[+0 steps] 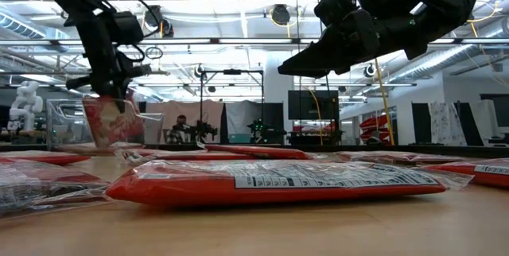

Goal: Sort popcorn bags into baskets
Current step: Put the red popcorn bag into the transparent bin

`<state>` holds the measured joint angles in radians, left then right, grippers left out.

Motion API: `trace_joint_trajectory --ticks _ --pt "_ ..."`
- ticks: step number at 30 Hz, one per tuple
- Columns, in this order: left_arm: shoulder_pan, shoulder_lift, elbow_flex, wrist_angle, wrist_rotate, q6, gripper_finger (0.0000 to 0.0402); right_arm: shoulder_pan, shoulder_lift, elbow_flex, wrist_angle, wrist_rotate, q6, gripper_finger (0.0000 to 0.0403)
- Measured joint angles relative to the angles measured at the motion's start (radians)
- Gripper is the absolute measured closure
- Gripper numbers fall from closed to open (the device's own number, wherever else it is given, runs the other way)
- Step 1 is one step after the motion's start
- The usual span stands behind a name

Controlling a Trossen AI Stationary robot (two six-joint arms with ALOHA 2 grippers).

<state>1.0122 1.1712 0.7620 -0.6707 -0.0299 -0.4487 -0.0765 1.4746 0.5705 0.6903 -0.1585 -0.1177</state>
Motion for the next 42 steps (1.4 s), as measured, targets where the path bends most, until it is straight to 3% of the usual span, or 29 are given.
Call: trace_joint_trajectory --ticks 10,17,23,29,42 --pt "0.0 0.009 0.0 -0.009 -0.028 -0.01 0.0312 0.0 0.0 0.0 0.0 0.0 0.0 0.0224" --pt "-0.001 0.009 0.0 -0.01 -0.043 0.018 0.0299 0.0 0.0 0.0 -0.003 0.0 0.002 0.0224" --pt "-0.038 0.009 0.039 -0.008 -0.078 0.109 0.0298 0.0 0.0 0.0 -0.005 0.001 0.012 0.0224" --pt "-0.108 0.012 0.048 0.036 -0.043 0.203 0.0299 0.0 0.0 0.0 -0.004 0.028 0.003 0.0224" --pt "-0.13 0.244 0.025 0.053 -0.126 0.081 0.0367 0.0 0.0 0.0 0.001 0.059 0.001 0.0224"
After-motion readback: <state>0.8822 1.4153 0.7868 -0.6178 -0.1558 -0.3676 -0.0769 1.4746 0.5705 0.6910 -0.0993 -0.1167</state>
